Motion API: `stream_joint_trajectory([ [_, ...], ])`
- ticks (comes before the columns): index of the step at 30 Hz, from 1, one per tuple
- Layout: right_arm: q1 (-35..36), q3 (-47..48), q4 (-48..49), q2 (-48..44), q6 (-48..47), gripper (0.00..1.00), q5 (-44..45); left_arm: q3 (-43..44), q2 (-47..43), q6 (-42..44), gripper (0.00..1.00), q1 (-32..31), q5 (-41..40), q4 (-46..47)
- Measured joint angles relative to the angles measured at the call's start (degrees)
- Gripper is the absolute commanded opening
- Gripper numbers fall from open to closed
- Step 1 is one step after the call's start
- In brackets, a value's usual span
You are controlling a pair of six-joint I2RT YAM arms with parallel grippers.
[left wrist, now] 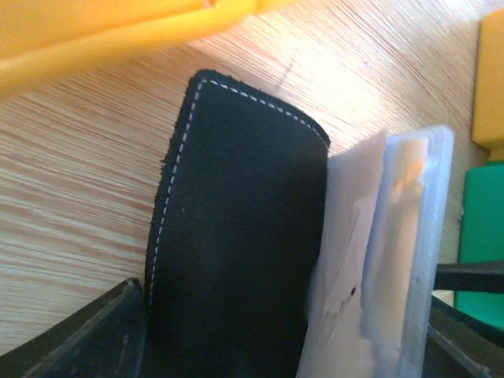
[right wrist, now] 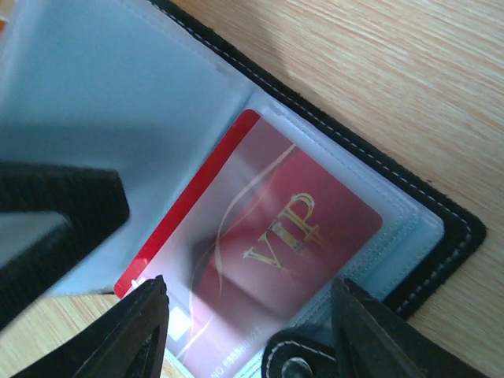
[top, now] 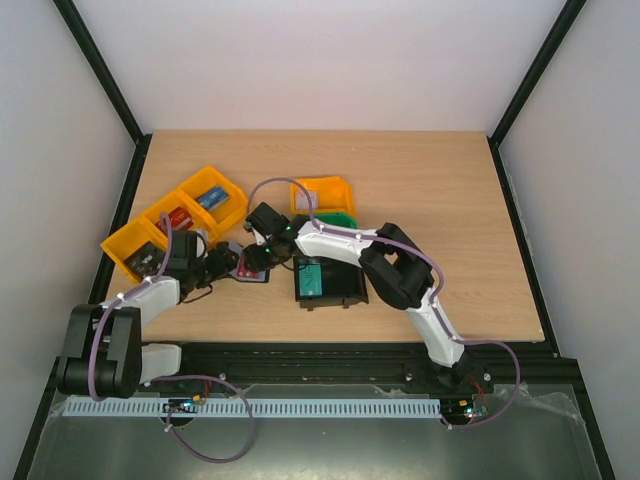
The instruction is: Take the credit cards out of the card holder
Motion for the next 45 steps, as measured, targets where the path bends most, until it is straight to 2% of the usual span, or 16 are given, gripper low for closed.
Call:
stream_joint_trajectory([
  [2,-0.2,1.0,0.0,0.6,0.0,0.54,-1.4,-1.6,0.0,-0.2,0.67,0.0,1.8,3.5],
  [4,-0.5,1.9,0.2,1.4,0.0,0.53,-2.7,-2.9,0.0,-0.3,0.56,0.0,3.9,6.1],
  [5,-0.5,2.3,0.3,1.8,0.0,0.53,-3.4,-3.5,0.0,-0.5,0.48,0.0,4.7,7.0],
  [8,-1.1,2.6,0.4,2.0,0.1,0.52,-5.2,-4.7,0.2,-0.9,0.11,0.1,6.4,8.7],
  [9,-1.4,2.6,0.5,2.1,0.2,0.52,-5.8,-4.9,0.3,-1.0,0.04,0.0,7.1,8.9],
  [14,-3.5,1.6,2.7,2.0,1.0,0.52,-8.7,-4.9,-0.4,-0.2,0.02,-0.2,9.3,9.1],
  [20,-6.3,-2.2,4.8,-1.8,-1.9,0.61,-14.3,-2.6,-6.8,3.8,0.02,-0.3,14.3,5.8],
  [23,-9.0,-6.3,6.4,-9.6,-4.1,0.67,-18.8,1.4,-12.9,9.3,0.02,-0.9,18.9,2.2],
  [27,-14.1,-10.4,12.2,-24.7,-5.7,0.75,-24.1,7.4,-24.5,16.7,0.02,-1.3,24.9,0.2],
  [31,-17.0,-11.2,19.0,-35.4,-7.1,0.90,-27.8,13.3,-33.1,20.8,0.02,-1.7,31.8,0.7],
  [37,-16.0,-17.0,30.1,-41.7,-5.0,0.93,-35.2,20.7,-34.9,24.1,0.02,-2.3,38.8,-0.9],
  [41,-16.2,-21.7,35.4,-44.8,-2.8,0.96,-38.6,21.6,-33.8,21.8,0.02,-2.4,40.7,-0.5],
  [45,-16.2,-23.8,36.2,-47.6,-2.9,0.99,-42.1,21.8,-32.9,18.4,0.02,-2.4,41.3,2.5],
])
